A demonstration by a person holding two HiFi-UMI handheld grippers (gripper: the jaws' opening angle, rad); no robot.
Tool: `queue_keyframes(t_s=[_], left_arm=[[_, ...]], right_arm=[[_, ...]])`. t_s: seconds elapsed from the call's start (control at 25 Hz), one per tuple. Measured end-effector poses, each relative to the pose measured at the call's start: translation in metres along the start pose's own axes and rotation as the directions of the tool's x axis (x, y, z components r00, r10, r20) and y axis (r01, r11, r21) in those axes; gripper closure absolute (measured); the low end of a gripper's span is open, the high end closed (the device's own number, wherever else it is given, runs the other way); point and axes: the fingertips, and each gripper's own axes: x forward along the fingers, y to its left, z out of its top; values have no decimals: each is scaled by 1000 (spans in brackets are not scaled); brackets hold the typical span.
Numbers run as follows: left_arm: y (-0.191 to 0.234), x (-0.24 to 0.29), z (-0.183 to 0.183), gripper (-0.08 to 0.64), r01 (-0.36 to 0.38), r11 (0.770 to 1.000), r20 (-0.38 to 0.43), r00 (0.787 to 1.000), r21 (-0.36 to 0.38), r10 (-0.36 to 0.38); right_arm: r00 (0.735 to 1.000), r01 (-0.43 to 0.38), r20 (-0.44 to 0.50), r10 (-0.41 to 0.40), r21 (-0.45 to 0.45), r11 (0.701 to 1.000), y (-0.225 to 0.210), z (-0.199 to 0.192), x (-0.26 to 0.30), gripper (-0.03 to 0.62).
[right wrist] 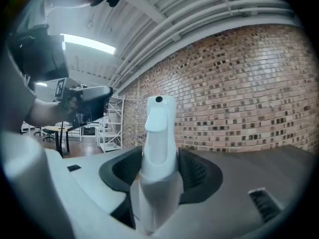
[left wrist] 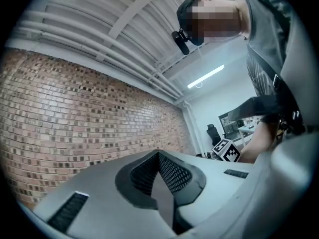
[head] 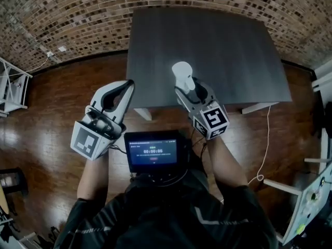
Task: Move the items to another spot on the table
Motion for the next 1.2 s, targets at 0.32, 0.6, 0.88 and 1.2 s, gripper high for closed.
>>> queue_keyframes(t_s=[0.32,0.6,0.88,1.2], left_arm=[[-104,86,-11,563,149,989,49,988,-9,-149],[-149,149,-2,563,258,964,95,963,-58,-252],[-250,266,-12,564,325,944,108,942,-49,-318],[-329,369,-23,563,358,931,118,930,-67,-349]], right_arm=[[987,158,32,-158,4,987,-89,-20,-126,357],[952,302,37,-303,14,953,-137,-9,-208,357],[923,373,94,-373,18,927,-252,-18,-317,357],[898,425,112,-426,32,905,-358,-26,-406,359]])
